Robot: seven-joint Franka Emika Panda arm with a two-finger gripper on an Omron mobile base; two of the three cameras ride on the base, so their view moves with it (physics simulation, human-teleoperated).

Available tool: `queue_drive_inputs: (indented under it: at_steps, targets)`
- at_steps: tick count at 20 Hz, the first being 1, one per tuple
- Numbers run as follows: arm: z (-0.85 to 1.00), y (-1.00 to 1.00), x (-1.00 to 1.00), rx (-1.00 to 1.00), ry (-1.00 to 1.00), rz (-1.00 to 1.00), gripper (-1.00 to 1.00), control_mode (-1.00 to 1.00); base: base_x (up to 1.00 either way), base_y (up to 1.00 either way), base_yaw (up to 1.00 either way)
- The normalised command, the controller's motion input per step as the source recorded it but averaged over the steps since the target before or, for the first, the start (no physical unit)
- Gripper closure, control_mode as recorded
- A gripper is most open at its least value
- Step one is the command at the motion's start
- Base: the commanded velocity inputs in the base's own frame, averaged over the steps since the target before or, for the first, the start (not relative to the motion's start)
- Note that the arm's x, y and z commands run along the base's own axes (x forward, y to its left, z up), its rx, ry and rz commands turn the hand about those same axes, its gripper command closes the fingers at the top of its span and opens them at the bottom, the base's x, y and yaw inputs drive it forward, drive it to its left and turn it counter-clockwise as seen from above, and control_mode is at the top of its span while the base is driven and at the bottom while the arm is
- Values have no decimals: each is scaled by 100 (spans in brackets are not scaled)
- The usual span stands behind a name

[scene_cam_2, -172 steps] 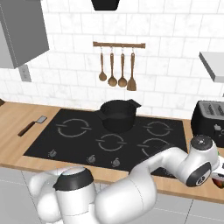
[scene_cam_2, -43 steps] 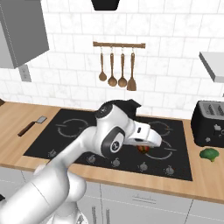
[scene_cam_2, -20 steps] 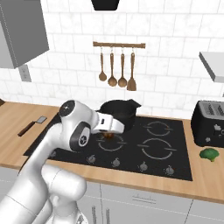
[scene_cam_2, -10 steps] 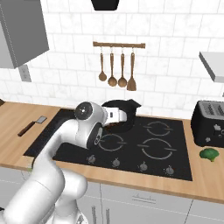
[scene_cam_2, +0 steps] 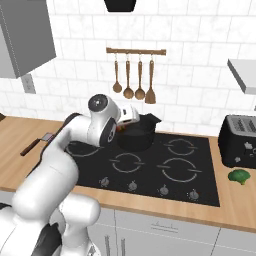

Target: Put the bell pepper and broccoli in the pot. Retrieve the spatula and lightly stir the vegetables in the pot.

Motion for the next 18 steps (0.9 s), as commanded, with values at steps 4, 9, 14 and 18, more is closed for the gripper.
queue_drive_inputs:
  at_steps: [4,9,14,18]
  targets:
    - [0,8,44,-1,5,0,100,-100,0,0,0]
    - [0,0,56,0,7,0,100,-100,0,0,0]
    - [-7,0,52,1,6,0,100,-100,0,0,0]
    - [-18,0,52,5,6,0,100,-100,0,0,0]
